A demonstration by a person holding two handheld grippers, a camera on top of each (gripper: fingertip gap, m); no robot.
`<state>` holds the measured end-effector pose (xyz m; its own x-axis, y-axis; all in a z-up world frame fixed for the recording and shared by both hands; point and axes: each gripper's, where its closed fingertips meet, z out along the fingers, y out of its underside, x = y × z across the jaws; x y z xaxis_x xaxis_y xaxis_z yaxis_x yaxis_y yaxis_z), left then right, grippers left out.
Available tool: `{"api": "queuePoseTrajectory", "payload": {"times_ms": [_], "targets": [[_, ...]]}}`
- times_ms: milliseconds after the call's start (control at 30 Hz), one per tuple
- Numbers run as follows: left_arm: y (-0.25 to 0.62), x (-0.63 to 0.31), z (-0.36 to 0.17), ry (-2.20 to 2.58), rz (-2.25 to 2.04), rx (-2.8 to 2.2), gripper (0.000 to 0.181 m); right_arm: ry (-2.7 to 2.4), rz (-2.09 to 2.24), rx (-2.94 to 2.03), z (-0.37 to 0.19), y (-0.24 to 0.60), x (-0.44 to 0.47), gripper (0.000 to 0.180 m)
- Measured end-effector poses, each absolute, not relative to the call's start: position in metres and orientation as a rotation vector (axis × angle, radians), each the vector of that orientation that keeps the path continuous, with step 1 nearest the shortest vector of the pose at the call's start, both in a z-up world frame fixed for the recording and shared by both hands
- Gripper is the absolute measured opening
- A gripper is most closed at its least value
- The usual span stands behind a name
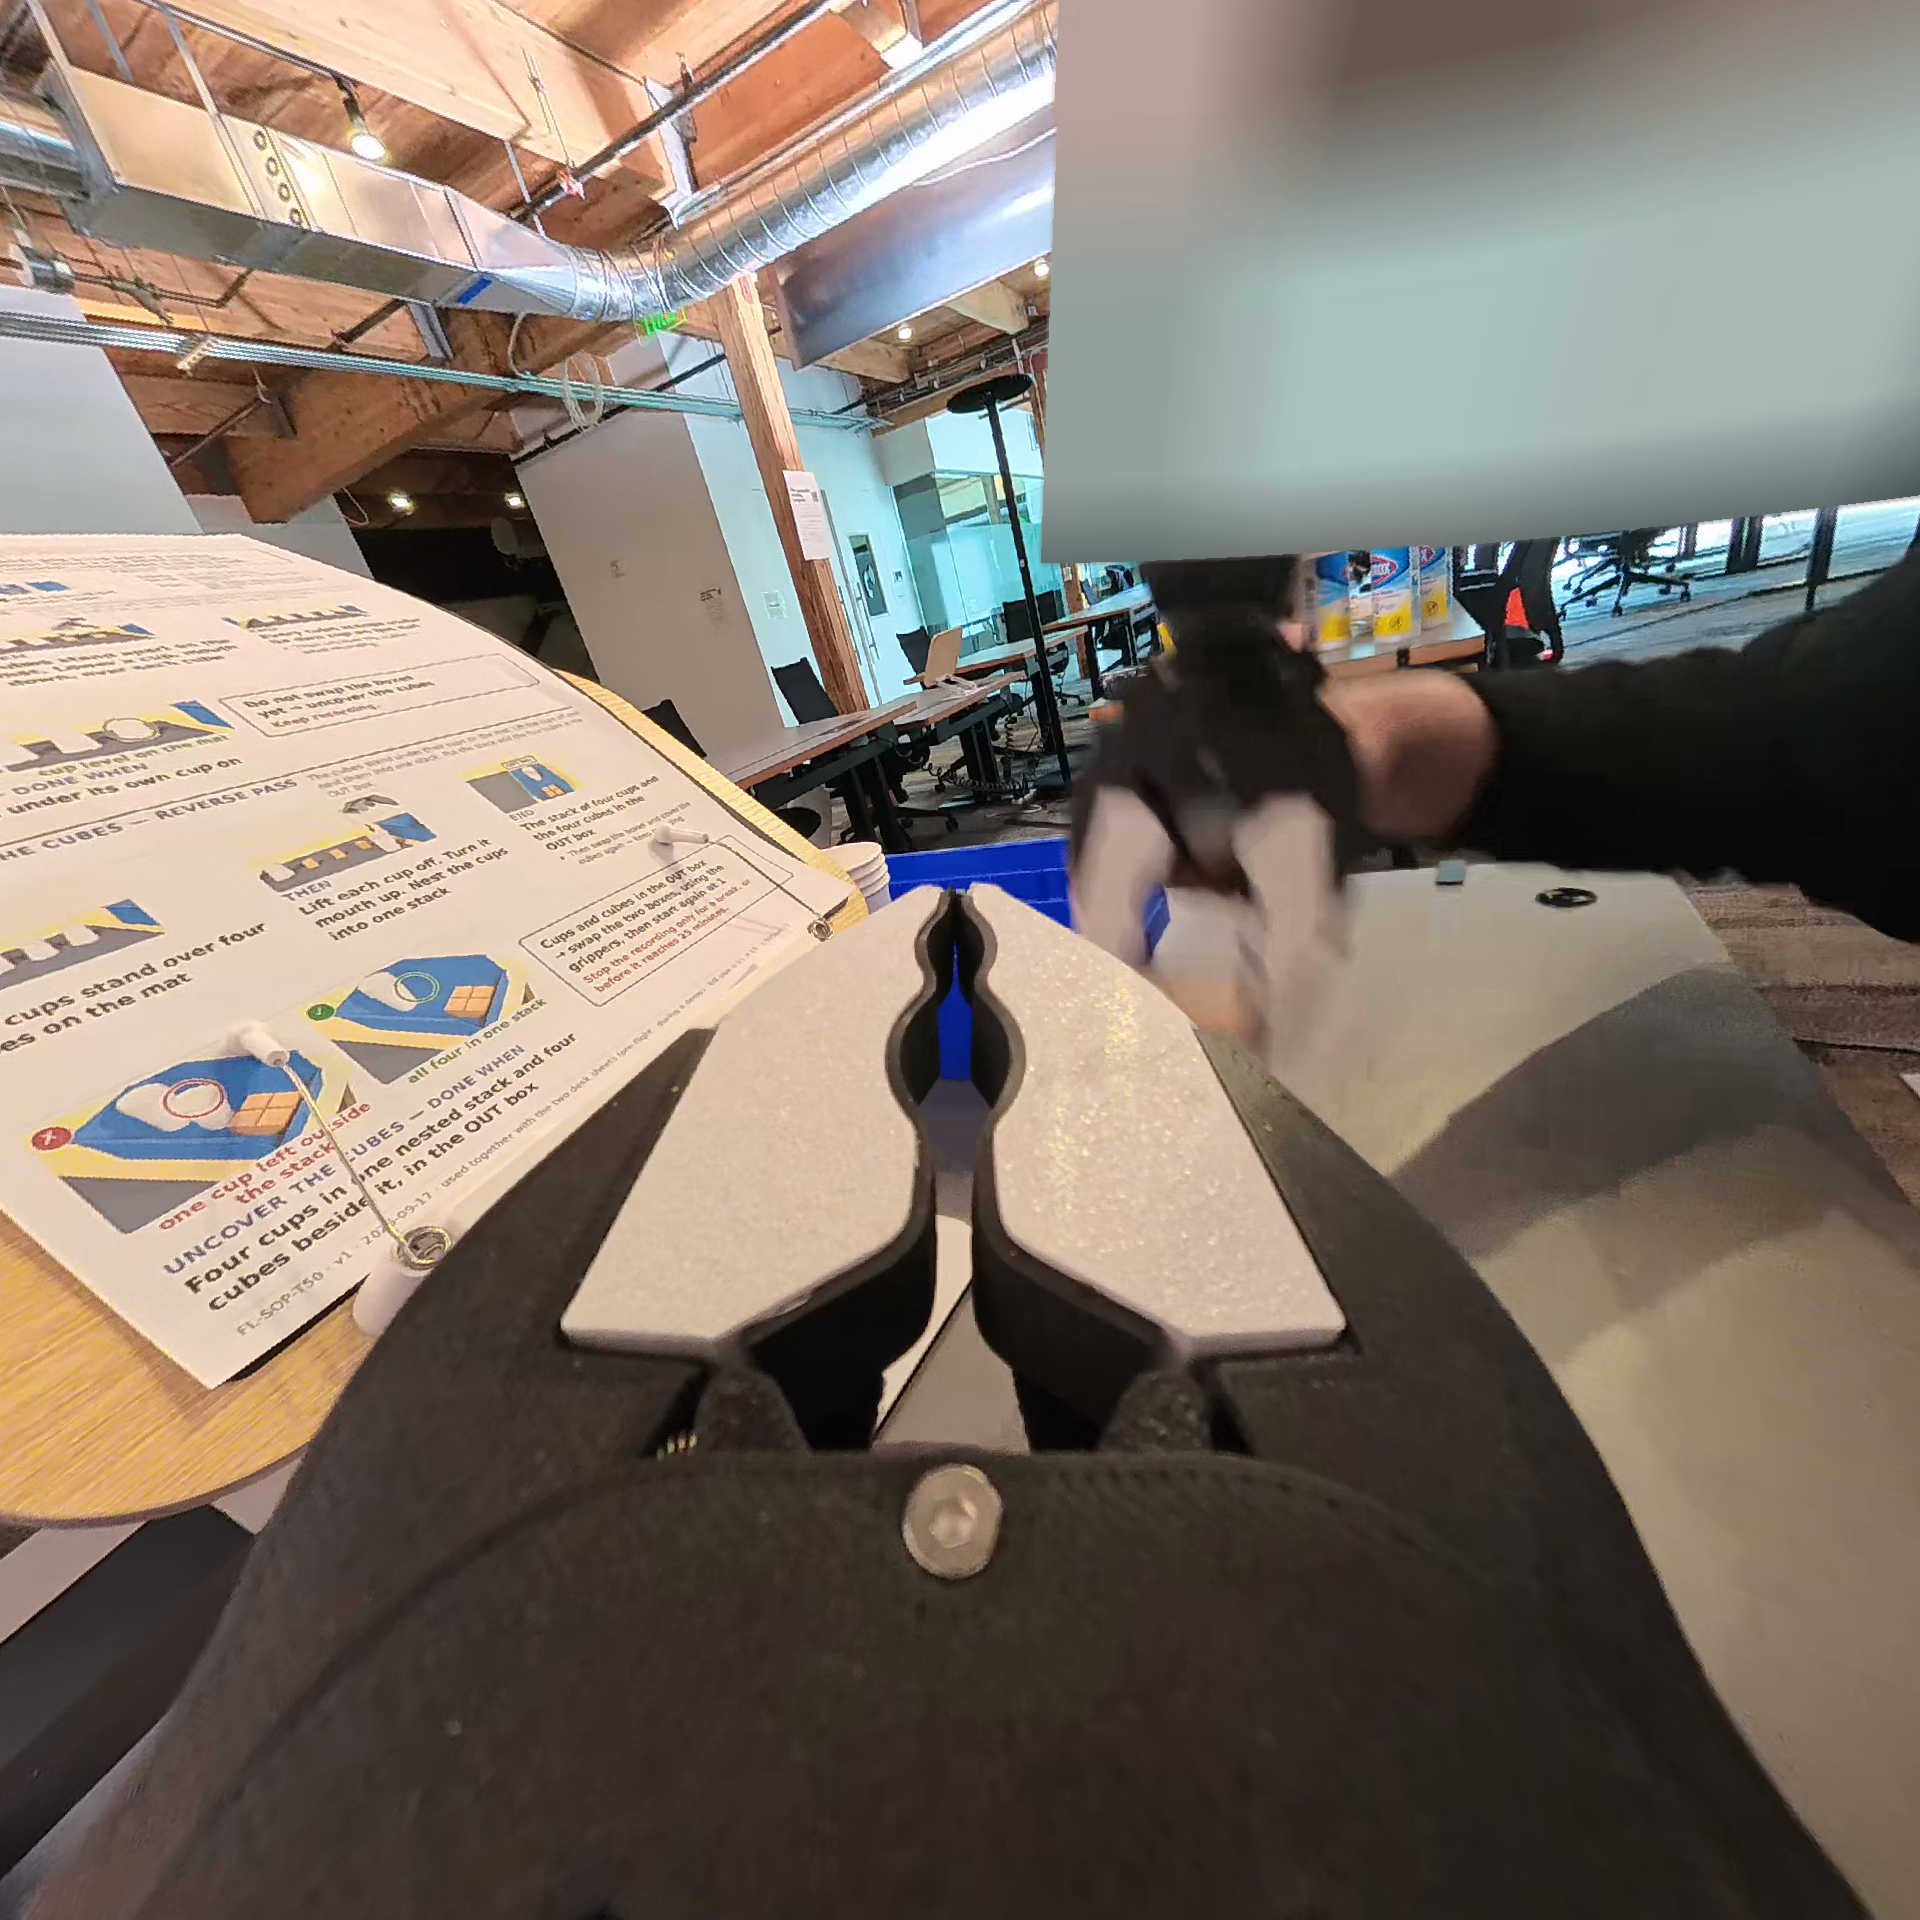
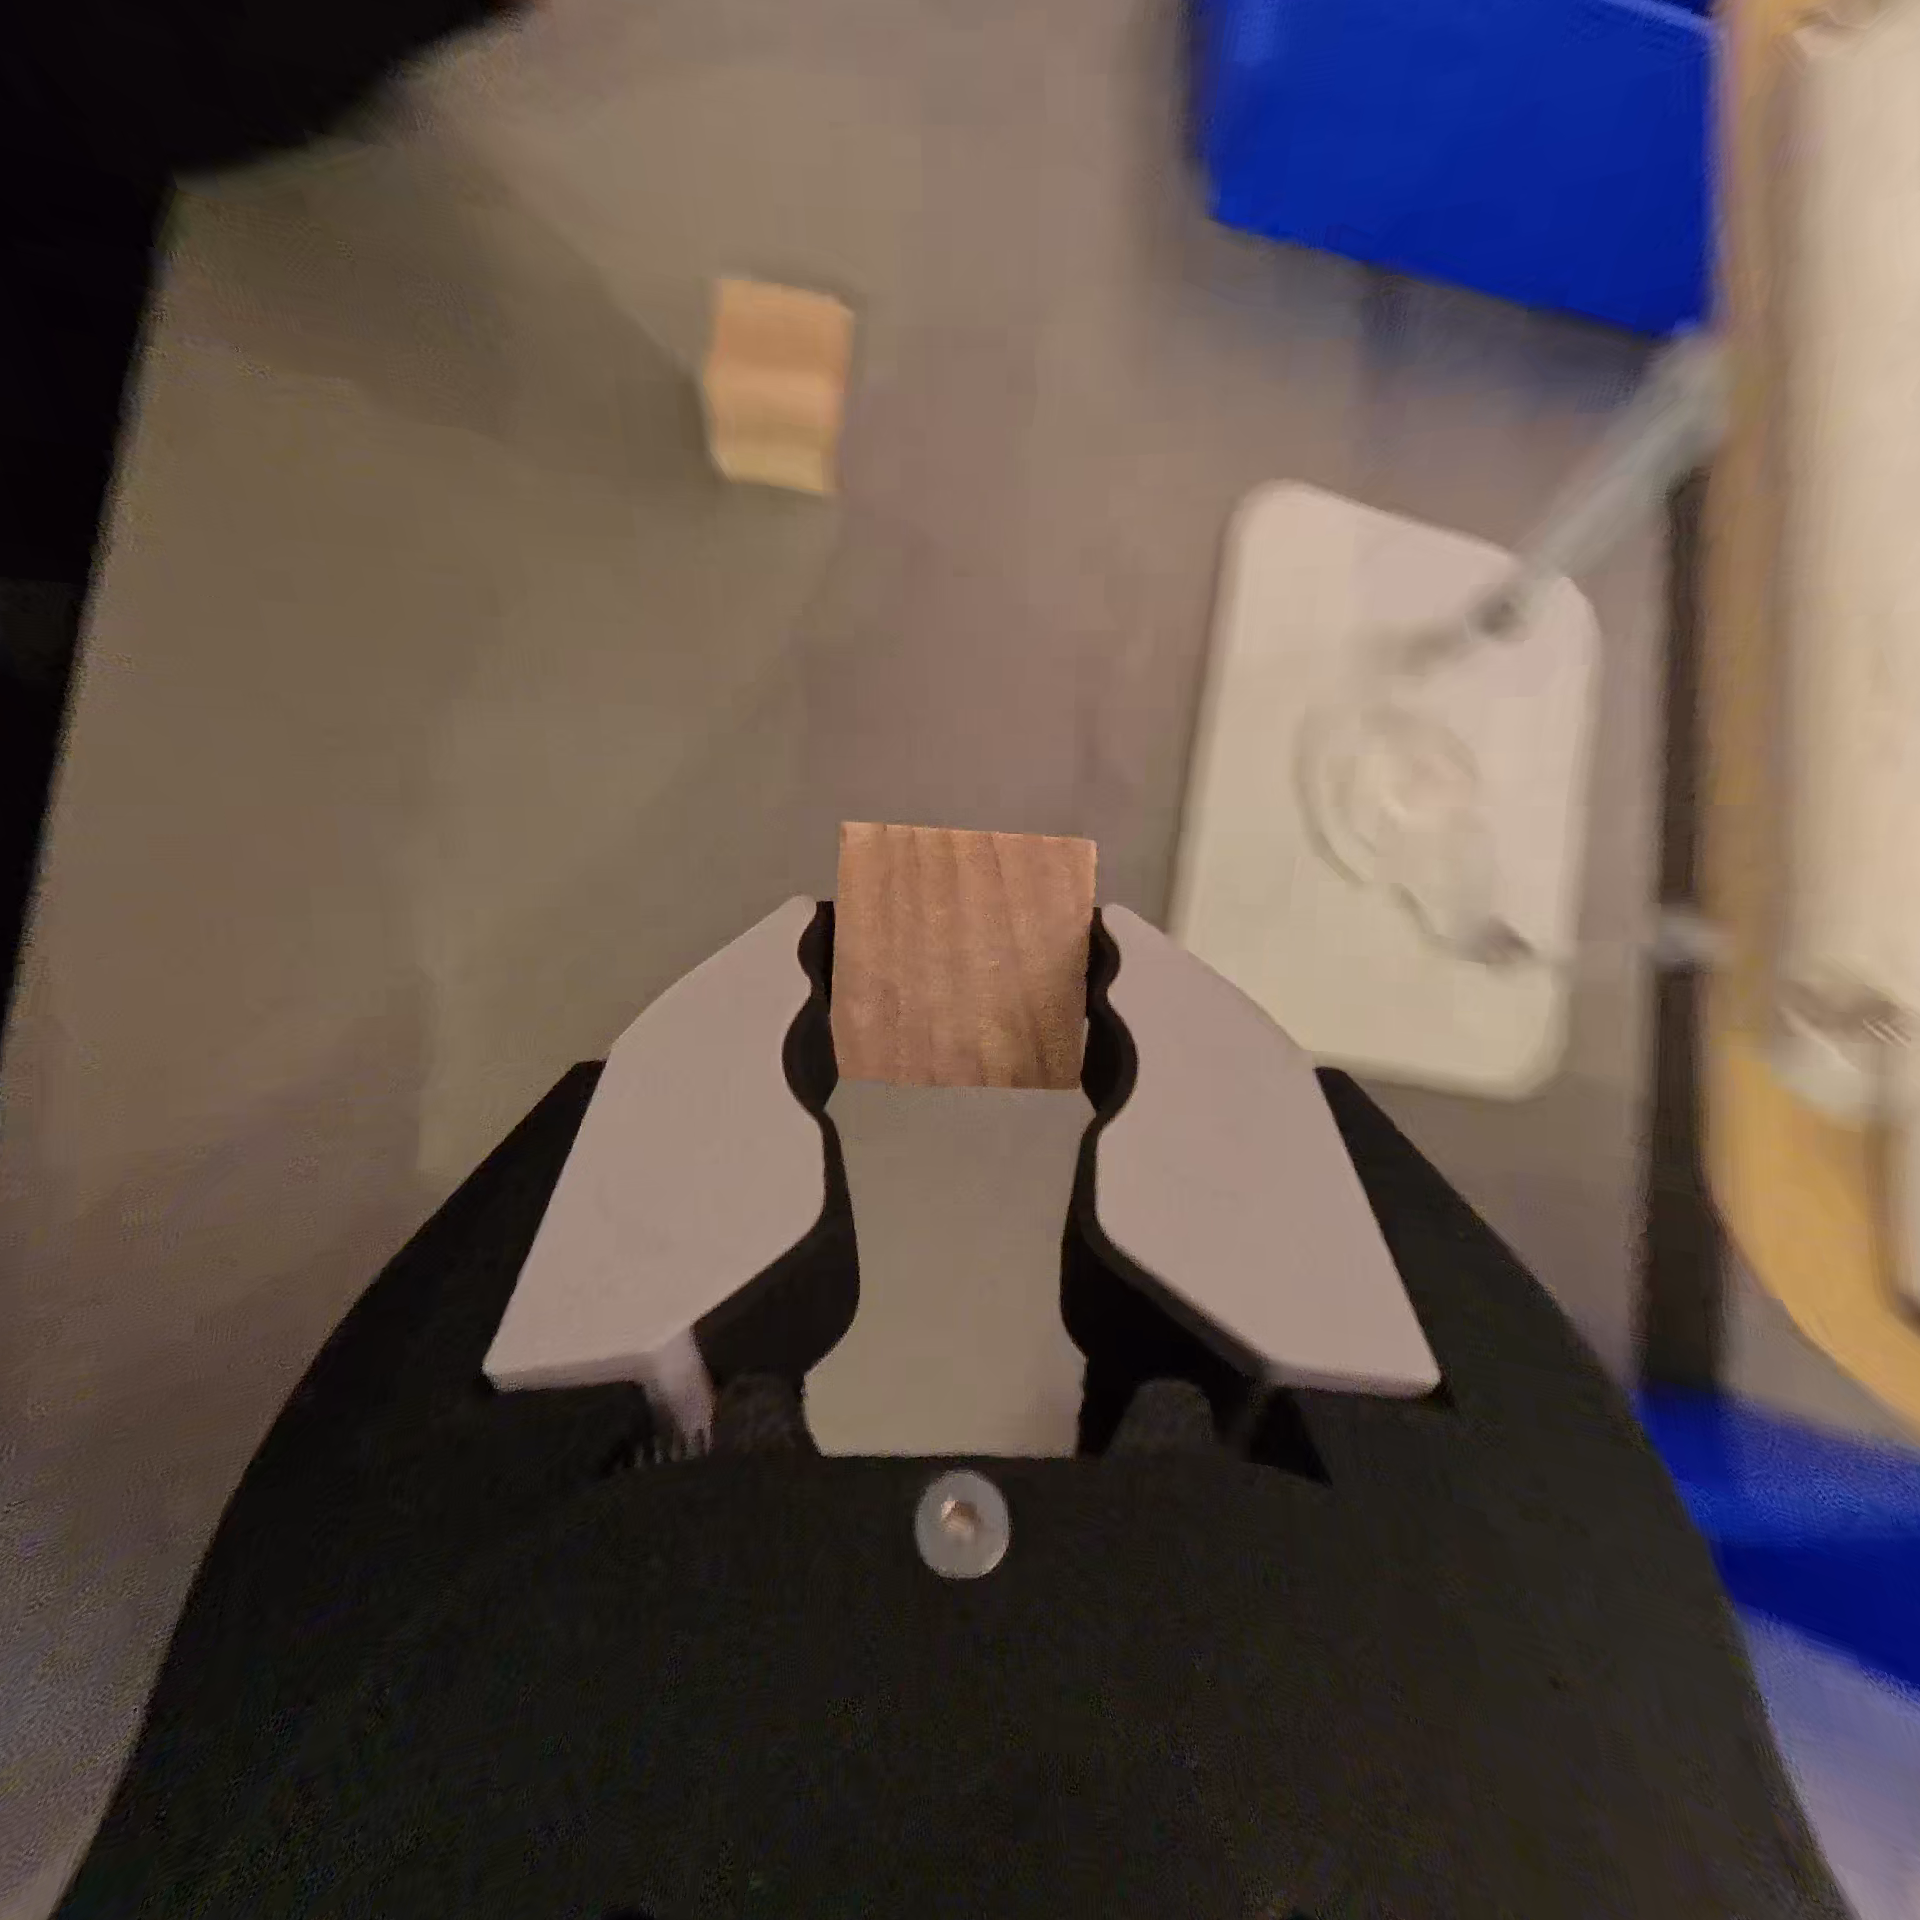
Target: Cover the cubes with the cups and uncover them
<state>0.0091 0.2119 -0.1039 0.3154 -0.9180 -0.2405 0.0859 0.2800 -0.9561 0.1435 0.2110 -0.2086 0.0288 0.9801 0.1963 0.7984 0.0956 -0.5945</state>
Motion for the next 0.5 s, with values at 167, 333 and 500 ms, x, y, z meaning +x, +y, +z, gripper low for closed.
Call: {"api": "queuePoseTrajectory", "payload": {"times_ms": [167, 333, 500], "targets": [[0.212, 0.013, -0.106, 1.017, -0.848, -1.059, 0.000, -1.716, 0.235, -1.818, -0.158, 0.284, 0.270, 0.046], [0.216, 0.017, -0.111, 1.025, -0.843, -1.079, 0.000, -1.832, 0.062, -1.998, -0.210, 0.341, 0.337, 0.046], [0.221, 0.018, -0.117, 1.029, -0.835, -1.103, 0.000, -1.913, 0.064, -2.114, -0.268, 0.370, 0.354, 0.046]]}}
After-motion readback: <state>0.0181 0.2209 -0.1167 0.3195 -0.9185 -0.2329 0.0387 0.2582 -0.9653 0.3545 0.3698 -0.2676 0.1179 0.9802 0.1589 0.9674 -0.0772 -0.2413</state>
